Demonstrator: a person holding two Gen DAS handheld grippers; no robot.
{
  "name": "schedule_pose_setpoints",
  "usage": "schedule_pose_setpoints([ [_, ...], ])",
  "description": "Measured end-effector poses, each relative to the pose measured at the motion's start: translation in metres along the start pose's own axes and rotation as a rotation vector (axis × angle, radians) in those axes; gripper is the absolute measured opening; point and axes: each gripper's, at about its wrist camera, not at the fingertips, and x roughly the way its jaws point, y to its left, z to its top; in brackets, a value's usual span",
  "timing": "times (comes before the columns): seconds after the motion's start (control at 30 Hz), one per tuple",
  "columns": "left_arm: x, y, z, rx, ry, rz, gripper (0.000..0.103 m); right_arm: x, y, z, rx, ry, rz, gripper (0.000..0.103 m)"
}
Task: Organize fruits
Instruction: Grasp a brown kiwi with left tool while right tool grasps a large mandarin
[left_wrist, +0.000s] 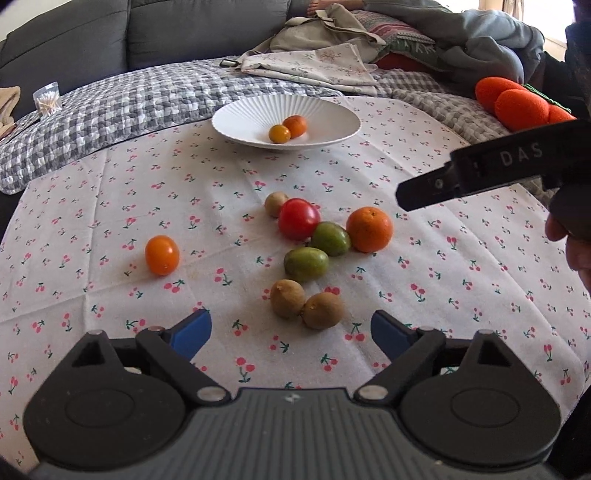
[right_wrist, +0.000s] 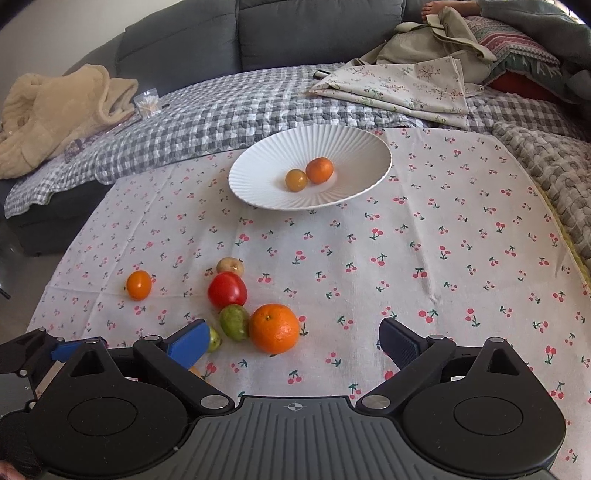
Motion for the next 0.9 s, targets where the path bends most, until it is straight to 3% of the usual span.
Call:
schedule_pose_setpoints([
  [0.2, 0.015, -0.012, -0.001, 0.016, 0.014, -0.03, 0.066, 0.008, 0.004, 0.0, -0.016, 0.007, -0.005, 0.094],
  [0.33, 0.026, -0.01, -0.001, -0.024, 0.032, -0.037, 0.046, 0.013, 0.007, -0.001, -0.03, 0.015, -0.011, 0.09],
  [0.53, 0.032, -0.011, 0.0, -0.037, 0.021, -0.015, 0.028, 0.017, 0.006, 0.0, -0.029, 0.02, -0.021, 0.089],
  [0.9, 0.028, -0.004, 0.001, -0.06, 0.039, -0.034, 0.026, 0.031, 0.0, -0.001, -0.03, 0.032, -0.01, 0.079],
])
